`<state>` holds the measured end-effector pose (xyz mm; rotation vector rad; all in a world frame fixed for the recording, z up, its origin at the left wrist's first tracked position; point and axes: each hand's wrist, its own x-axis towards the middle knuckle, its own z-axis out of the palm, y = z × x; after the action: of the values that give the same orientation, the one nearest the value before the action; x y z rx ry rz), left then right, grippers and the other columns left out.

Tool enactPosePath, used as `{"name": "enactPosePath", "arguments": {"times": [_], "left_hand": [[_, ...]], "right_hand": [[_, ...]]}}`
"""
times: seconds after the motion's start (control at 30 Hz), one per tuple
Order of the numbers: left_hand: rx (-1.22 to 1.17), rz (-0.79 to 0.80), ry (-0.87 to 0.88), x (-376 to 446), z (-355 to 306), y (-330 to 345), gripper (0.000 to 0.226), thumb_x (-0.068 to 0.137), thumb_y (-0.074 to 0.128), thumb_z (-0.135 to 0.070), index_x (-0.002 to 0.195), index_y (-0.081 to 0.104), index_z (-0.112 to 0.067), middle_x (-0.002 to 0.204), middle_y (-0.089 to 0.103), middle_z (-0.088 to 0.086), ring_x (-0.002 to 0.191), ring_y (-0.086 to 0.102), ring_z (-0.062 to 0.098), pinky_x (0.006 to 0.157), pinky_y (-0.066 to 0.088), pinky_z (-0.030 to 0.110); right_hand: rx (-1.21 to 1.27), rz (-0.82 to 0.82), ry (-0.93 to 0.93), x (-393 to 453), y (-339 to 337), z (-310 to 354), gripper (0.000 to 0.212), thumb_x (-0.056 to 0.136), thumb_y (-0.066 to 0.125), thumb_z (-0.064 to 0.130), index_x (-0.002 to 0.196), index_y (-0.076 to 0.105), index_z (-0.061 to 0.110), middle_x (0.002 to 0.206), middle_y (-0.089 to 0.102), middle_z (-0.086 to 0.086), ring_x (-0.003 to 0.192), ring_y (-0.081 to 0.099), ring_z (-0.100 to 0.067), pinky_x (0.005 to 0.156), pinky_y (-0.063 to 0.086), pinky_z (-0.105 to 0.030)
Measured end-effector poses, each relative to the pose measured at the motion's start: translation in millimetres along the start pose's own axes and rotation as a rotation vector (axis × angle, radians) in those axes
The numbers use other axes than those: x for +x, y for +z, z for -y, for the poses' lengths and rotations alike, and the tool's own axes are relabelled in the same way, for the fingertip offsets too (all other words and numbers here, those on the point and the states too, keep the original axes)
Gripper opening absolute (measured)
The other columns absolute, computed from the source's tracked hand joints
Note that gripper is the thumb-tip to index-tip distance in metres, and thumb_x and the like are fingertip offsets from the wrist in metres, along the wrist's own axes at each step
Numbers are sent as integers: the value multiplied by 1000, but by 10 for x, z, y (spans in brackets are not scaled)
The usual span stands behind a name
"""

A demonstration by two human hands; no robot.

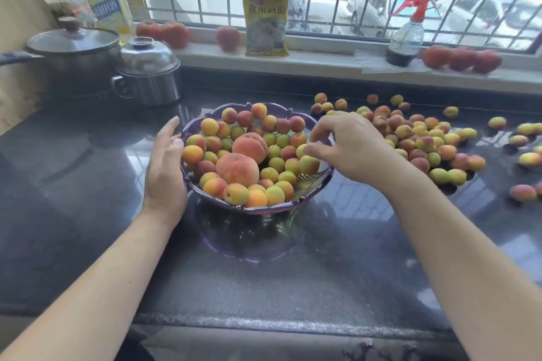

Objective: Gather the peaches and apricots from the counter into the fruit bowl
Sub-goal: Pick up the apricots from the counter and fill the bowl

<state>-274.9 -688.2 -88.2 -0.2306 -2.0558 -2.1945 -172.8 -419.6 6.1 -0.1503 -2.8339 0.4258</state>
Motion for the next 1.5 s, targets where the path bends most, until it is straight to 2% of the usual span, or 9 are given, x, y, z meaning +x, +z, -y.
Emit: {"name": "enactPosePath", "arguments": {"times": [0.07,0.2,0.47,0.77,0.9,1.1,1.2,1.33,1.5], "left_hand": [[-18,26,-3,-9,7,13,51,91,47,-51,140,59,-50,143,67,3,131,67,22,113,53,56],[-16,51,-1,19,27,4,60,88,48,-51,147,59,-44,147,65,4,135,64,24,115,52,56],[-19,8,2,-3,23,27,57,98,39,-50,150,57,-35,140,66,-5,129,66,14,111,55,49],[35,-4,16,-43,-21,36,59,99,37,-50,153,56,-33,137,62,-15,130,62,8,112,54,44],[34,-8,-1,-31,-22,20,58,98,39,-52,150,58,-35,140,63,-10,132,62,10,114,53,47],[51,-17,-6,-19,-26,19,62,93,40,-57,149,59,-36,147,62,-5,135,61,14,115,52,50],[63,-13,0,-8,-15,17,62,93,40,-57,148,59,-36,150,59,-3,138,59,16,117,50,51],[75,10,-6,6,-2,8,61,95,38,-59,149,57,-37,151,59,-1,138,59,18,115,52,52],[65,10,-2,-13,-18,4,61,95,38,-57,149,57,-36,151,60,-1,137,59,18,115,52,52]], "right_hand": [[239,-237,131,-113,14,-252,11,95,67,31,93,70,21,90,64,7,84,58,-13,76,50,-31],[79,-445,418,-324,210,-803,16,97,56,10,106,70,9,111,63,-12,102,59,-31,83,46,-34],[-36,-278,553,-351,407,-1002,49,99,51,13,148,47,17,150,43,-13,132,46,-36,106,43,-45],[-253,-293,626,-301,444,-1100,21,96,57,10,117,58,7,128,39,-18,98,59,-42,77,50,-43],[-247,-276,676,-290,444,-1136,18,96,59,9,113,59,5,124,41,-19,99,58,-41,80,48,-42],[-94,-449,598,-347,392,-1119,27,97,65,17,121,60,5,116,60,-20,105,61,-38,84,51,-41],[206,-562,407,-374,203,-883,28,95,69,31,116,66,12,106,67,-1,97,64,-19,79,51,-26],[308,-298,24,-233,-79,-270,16,94,69,36,106,68,26,96,64,13,91,59,-6,76,49,-20],[-12,-4,4,13,60,-93,18,95,63,44,95,67,27,87,58,14,93,49,-15,78,39,-32]]}}
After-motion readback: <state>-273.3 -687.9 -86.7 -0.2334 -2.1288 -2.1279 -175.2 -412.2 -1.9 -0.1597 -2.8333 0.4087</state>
